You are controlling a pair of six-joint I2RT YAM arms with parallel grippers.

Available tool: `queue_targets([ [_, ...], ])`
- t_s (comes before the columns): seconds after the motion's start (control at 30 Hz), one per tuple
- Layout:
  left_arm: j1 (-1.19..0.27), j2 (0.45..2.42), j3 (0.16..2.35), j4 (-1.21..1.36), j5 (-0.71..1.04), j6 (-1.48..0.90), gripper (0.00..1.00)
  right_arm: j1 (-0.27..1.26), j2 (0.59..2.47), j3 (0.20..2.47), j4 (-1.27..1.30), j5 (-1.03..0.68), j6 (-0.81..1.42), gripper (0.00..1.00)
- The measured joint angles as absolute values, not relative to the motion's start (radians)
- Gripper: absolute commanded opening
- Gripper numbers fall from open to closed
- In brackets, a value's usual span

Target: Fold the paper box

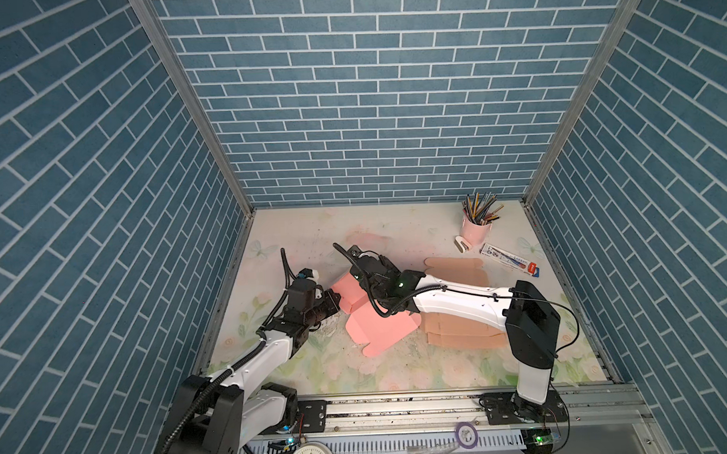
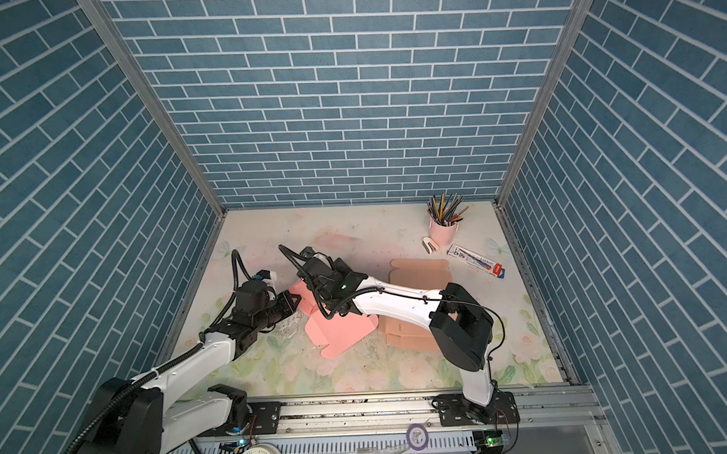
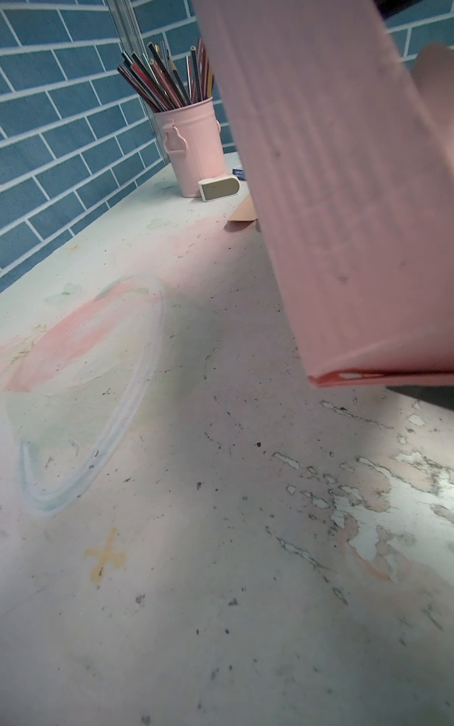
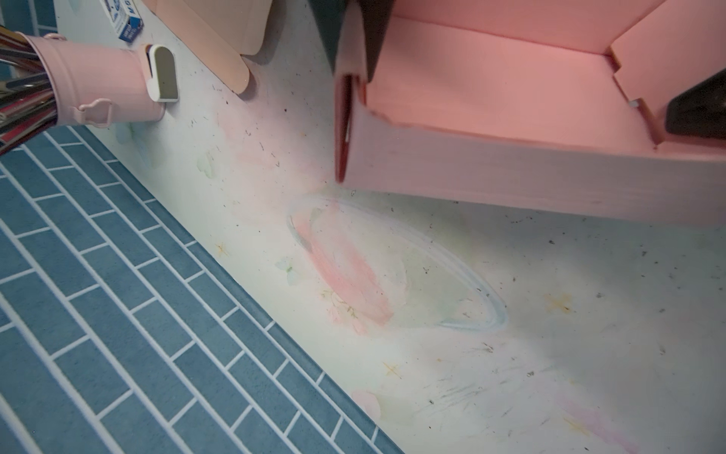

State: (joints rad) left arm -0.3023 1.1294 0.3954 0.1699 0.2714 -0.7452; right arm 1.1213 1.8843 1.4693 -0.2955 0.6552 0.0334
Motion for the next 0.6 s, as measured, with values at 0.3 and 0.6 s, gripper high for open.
queue_targets([
  [0.3, -0.315, 1.136, 0.404, 0.172, 0.255, -0.750, 0.00, 1.137, 1.895, 1.482, -0.320, 0.722, 0.017, 0.13],
  [0.6, -0.321, 1.132, 0.406, 0.172, 0.243, -0.750, 0.00, 1.144, 1.895, 1.482, -0.314, 0.750, -0.006, 0.00],
])
